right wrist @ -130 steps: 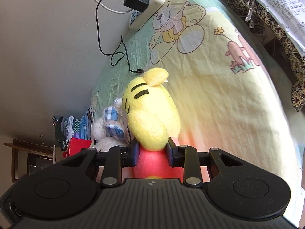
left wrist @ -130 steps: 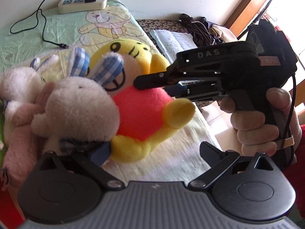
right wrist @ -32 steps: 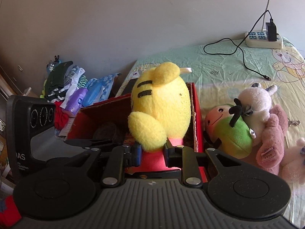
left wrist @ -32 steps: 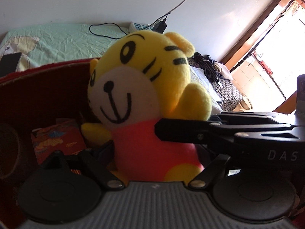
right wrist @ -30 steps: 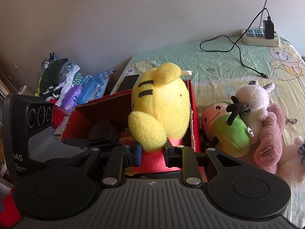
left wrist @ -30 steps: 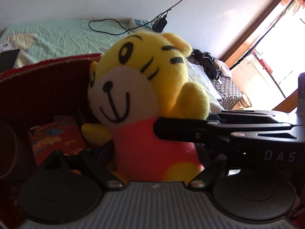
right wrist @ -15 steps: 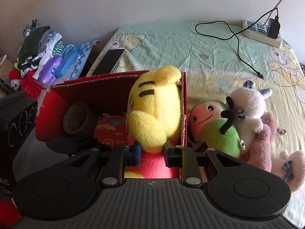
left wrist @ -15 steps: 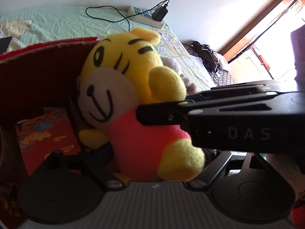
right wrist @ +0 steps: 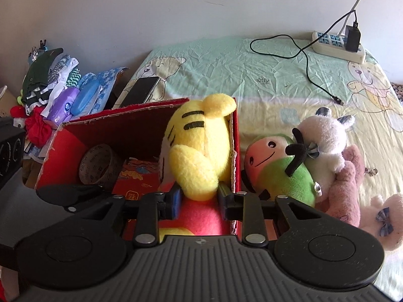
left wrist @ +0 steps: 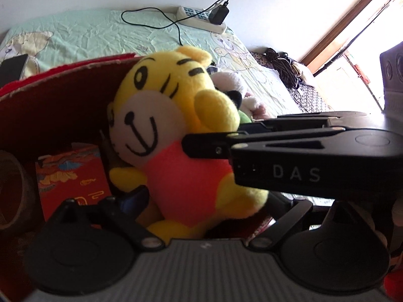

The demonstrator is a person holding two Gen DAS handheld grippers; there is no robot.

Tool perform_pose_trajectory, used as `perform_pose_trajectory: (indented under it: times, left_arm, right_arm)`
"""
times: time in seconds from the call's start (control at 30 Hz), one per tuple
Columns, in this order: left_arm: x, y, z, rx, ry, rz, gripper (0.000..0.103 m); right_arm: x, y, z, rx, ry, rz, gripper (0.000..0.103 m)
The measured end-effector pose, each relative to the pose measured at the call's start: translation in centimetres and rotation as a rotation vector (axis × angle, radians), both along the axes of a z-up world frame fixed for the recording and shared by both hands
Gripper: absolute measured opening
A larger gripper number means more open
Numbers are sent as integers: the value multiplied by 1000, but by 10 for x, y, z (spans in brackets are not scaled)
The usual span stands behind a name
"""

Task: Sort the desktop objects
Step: 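Lift the tiger plush with both grippers and carry it to the red box, then lower the tiger plush into the red box with both grippers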

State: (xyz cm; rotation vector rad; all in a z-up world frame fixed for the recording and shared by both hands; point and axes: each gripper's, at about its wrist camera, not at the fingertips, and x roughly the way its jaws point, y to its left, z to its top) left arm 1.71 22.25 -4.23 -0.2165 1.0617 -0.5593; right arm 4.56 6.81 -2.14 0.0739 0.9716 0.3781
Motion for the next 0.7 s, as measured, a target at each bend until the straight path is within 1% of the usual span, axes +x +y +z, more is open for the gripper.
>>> perform_pose_trajectory:
  times: [0.1, 0.2, 0.33, 0.6, 0.7]
  left_arm:
    - [-3, -2, 0, 20, -7, 3, 96]
    - [-5, -2, 0, 28, 1, 18, 97]
    - [-8, -6, 5, 62, -12, 30, 97]
    - [-16, -8, 16, 118, -25, 57, 98]
    - [-21, -10, 23, 147, -53, 64, 100]
  right_arm:
    - [0, -5, 4, 28, -12, -22, 32]
    - [-3, -7, 10, 26, -44, -41, 33]
    - [-8, -10, 12, 40, -58, -60, 33]
    - [-18, -15, 12, 64, -68, -93, 33]
    - [-21, -17, 12, 77, -68, -99, 33]
